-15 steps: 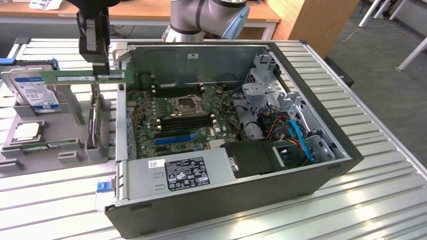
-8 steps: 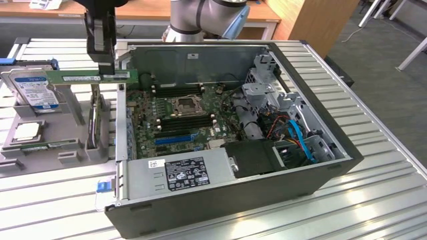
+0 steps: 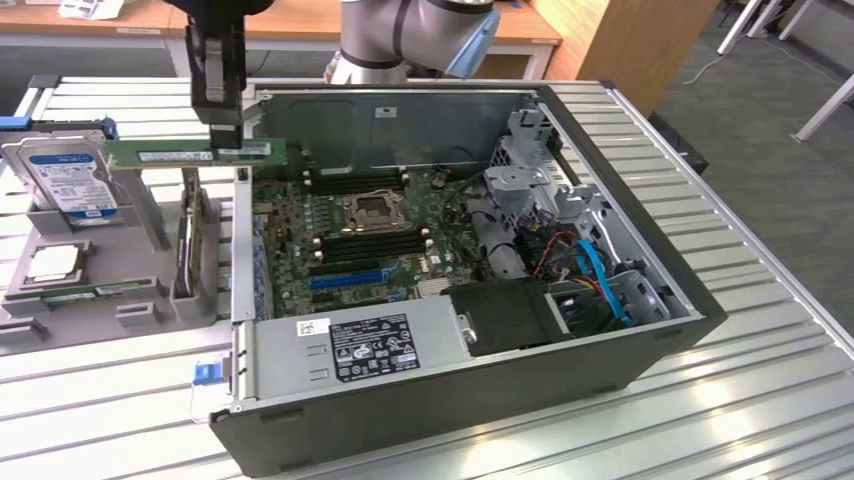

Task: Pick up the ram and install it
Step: 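Pick up the ram and move it above insertion slot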

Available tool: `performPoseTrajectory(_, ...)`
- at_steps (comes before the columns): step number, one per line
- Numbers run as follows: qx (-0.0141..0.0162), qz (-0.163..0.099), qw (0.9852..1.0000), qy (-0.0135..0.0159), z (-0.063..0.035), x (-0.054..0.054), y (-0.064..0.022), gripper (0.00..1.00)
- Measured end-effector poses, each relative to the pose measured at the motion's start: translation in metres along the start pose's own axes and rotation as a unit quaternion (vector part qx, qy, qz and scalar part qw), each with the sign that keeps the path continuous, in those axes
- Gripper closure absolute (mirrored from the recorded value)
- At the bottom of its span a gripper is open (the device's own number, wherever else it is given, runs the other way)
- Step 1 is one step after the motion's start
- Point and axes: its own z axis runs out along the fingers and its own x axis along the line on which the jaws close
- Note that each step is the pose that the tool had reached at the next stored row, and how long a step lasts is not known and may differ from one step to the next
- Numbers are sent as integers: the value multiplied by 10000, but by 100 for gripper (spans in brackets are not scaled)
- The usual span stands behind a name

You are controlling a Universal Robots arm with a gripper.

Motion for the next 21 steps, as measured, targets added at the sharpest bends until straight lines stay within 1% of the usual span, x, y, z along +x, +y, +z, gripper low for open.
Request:
performPoseTrajectory(13,-11,1,10000,0,-16,-1,-151,88)
performPoseTrajectory(21,-21,2,10000,0,-27,-2,-259,88)
